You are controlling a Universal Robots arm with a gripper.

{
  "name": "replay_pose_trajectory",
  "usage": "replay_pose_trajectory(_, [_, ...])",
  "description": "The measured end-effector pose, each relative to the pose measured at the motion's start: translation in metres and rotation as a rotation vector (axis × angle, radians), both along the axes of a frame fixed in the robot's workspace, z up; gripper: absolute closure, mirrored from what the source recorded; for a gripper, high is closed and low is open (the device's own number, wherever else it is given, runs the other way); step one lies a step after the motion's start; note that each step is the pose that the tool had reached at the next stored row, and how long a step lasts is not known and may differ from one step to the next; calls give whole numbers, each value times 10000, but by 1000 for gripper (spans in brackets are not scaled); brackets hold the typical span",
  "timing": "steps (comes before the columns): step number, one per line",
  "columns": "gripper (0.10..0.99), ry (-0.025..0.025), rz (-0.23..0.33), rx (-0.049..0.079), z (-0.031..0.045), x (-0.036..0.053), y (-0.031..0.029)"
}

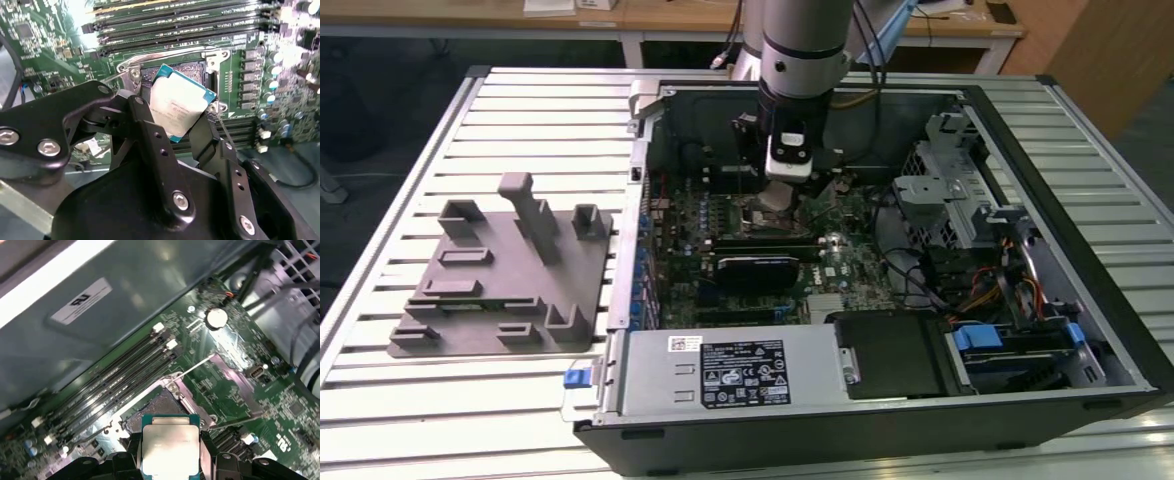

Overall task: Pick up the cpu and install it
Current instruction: 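Place the cpu into insertion slot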

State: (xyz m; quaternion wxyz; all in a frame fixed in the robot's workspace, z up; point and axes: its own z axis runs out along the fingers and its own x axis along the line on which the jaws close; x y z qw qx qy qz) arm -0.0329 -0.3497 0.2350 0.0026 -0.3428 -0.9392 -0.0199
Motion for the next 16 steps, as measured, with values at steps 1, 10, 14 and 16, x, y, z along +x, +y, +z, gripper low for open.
replay_pose_trajectory(1, [545,0,-175,0,-1,0,0])
replay_pose_trajectory(10, [545,0,-1665,0,-6,0,0])
replay_pose_trajectory(14, [545,0,-2329,0,-9,0,0])
replay_pose_trajectory(16, [545,-1,-2786,1,-11,0,0])
